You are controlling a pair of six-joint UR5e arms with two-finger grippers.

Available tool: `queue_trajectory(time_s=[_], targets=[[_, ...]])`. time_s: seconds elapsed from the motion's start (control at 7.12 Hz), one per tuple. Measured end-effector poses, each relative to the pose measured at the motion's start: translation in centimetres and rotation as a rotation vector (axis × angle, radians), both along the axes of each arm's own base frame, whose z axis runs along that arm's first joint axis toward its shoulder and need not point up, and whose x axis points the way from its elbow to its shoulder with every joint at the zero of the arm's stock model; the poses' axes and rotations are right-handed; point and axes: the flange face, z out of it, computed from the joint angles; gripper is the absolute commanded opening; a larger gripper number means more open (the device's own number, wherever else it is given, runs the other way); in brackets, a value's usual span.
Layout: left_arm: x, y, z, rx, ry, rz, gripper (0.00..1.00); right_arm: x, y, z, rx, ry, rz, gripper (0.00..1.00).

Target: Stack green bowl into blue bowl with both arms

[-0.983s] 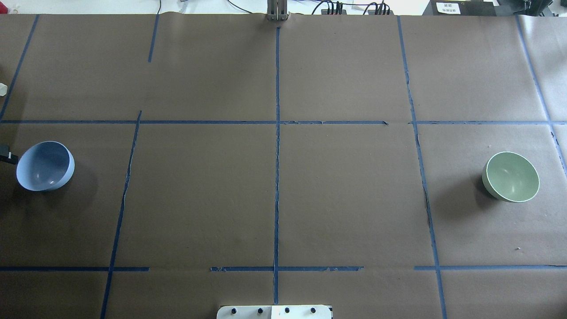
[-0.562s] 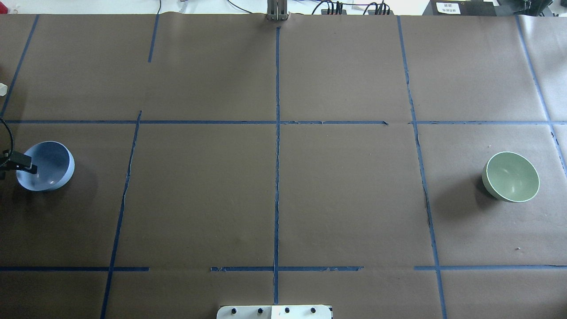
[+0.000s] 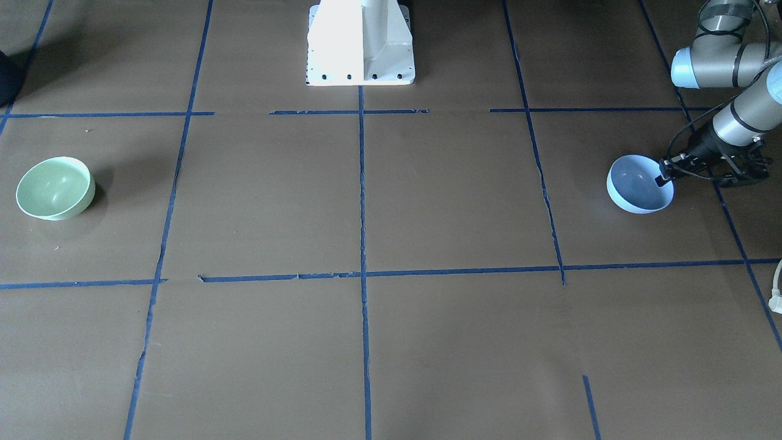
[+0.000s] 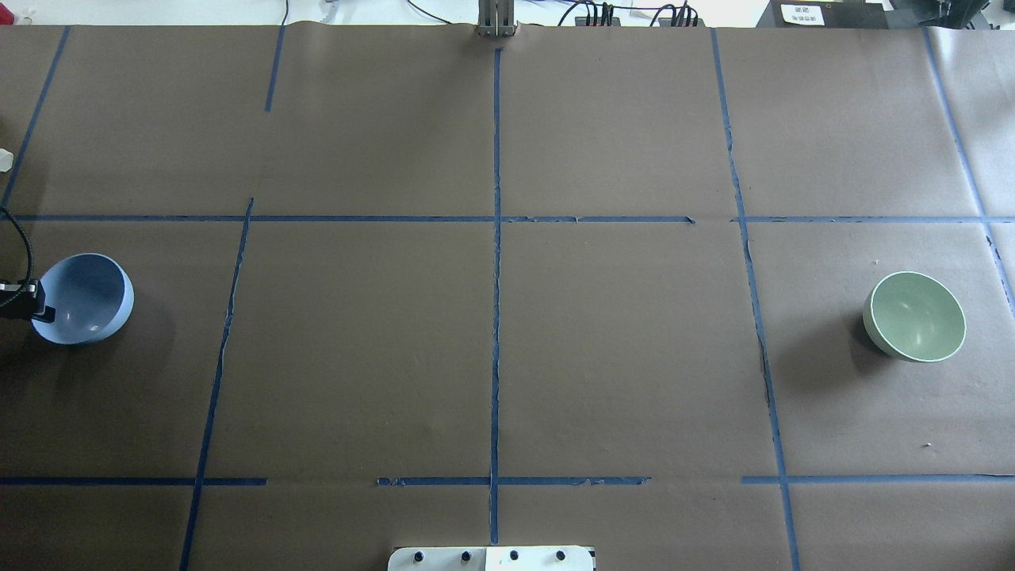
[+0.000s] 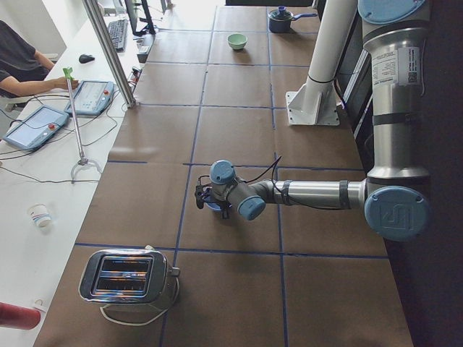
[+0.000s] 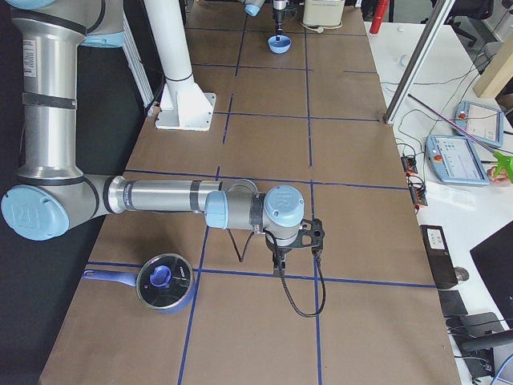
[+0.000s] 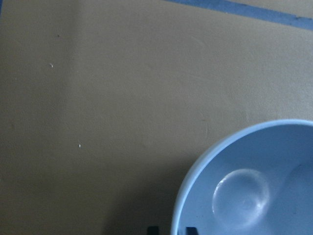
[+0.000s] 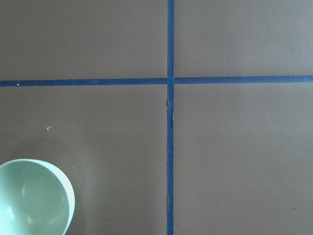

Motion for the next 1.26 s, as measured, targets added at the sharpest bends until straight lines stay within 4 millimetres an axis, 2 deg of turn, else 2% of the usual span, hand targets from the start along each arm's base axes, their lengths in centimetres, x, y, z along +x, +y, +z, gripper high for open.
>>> queue_trajectory(time_s=[0.14, 0.28, 0.42, 0.56, 0.7, 0.84, 0.98, 1.12, 1.26], targets=[[0.4, -0.4, -2.3, -0.022, 0.027, 0.0, 0.0, 0.0, 0.0, 0.0, 0.0, -0.001, 0.0, 1.0], [1.2, -1.4, -6.5, -0.07, 0.058, -0.002, 0.0, 0.0, -0.2, -0.2, 0.003, -0.003, 0.0, 1.0], [2.5, -3.3, -12.0, -0.117, 0.074, -0.019, 0.0, -0.1, -0.5, -0.7, 0.01, -0.006, -0.002, 1.0], [4.8, -5.4, -18.3, -0.166, 0.091, -0.046, 0.0, -0.2, -0.8, -1.0, 0.015, -0.008, -0.003, 1.0], [8.9, -6.3, -23.9, -0.211, 0.11, -0.057, 0.0, -0.2, -1.0, -1.1, 0.016, -0.007, -0.003, 1.0], [15.1, -5.7, -29.3, -0.248, 0.12, -0.066, 0.0, -0.2, -1.1, -0.8, 0.011, -0.008, -0.003, 1.0], [21.4, -4.3, -33.9, -0.266, 0.125, -0.079, 0.0, -0.2, -0.9, -0.2, 0.0, -0.016, -0.003, 1.0], [26.9, -2.6, -37.4, -0.265, 0.126, -0.087, 0.0, -0.3, -0.7, 0.2, -0.006, -0.021, -0.004, 1.0], [31.1, -1.3, -39.4, -0.247, 0.118, -0.097, 0.0, -0.3, -0.6, 0.2, -0.006, -0.026, -0.004, 1.0]])
